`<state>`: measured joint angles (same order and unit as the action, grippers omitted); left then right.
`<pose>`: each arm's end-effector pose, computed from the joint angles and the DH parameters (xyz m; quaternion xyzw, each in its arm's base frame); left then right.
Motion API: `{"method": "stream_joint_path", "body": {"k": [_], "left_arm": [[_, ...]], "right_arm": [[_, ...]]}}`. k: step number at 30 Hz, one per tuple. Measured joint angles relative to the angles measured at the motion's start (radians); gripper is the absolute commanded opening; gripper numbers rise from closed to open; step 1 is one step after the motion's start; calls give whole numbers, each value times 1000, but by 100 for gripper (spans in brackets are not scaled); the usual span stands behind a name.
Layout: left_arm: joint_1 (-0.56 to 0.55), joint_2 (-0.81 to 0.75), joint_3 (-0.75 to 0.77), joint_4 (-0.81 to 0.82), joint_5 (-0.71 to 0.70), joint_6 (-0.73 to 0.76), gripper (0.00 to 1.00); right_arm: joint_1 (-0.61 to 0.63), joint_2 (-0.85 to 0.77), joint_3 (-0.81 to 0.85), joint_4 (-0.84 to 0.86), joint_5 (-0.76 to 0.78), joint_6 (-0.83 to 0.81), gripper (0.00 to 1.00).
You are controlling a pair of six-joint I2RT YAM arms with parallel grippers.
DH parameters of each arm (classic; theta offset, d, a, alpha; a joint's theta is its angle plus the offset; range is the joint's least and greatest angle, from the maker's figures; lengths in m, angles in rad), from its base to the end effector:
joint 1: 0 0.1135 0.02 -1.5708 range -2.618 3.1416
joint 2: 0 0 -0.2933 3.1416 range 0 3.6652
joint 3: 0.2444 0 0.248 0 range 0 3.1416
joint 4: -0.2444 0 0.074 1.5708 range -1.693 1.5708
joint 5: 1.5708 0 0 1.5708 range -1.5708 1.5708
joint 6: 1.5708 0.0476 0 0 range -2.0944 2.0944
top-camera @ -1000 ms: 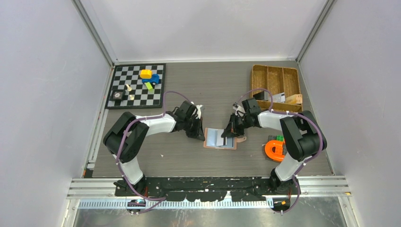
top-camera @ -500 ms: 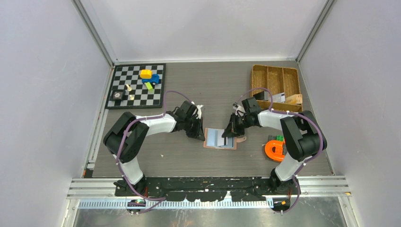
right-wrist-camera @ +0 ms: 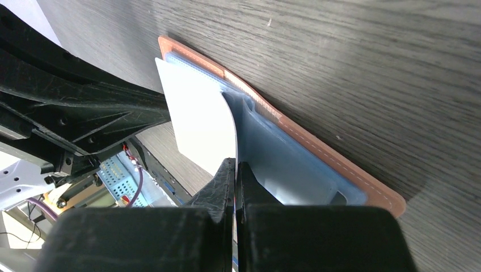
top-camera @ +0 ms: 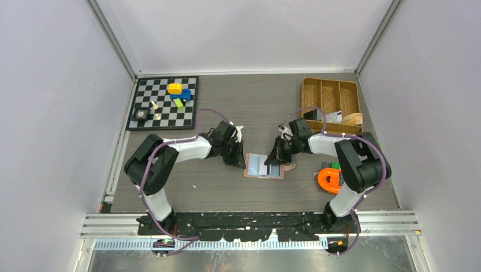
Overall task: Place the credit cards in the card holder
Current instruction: Insert the credit card into the card holder.
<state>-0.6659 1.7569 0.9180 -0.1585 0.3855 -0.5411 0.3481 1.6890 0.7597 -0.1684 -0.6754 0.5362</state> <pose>0.2593 -0.2265 0.1636 0.1128 0.9362 -0.3088 0.1242 0.2693 0.1294 0.1489 0.0088 0.9205 0.3857 0.0620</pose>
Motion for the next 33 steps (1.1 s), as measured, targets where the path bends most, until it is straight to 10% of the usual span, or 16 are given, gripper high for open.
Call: {"method": "stream_joint_path", "body": {"k": [10,23,33], "left_arm": [[0,0,0,0,0,0,0],[0,-3,-5,7,0,-5,0],[0,-8,-28,45,6,-28,0]], "right_arm": [[15,6,-8,33,5,36,2],[73,-48,5,-14,156,69,44],[139,-125,84,-238,401,56,56]]}}
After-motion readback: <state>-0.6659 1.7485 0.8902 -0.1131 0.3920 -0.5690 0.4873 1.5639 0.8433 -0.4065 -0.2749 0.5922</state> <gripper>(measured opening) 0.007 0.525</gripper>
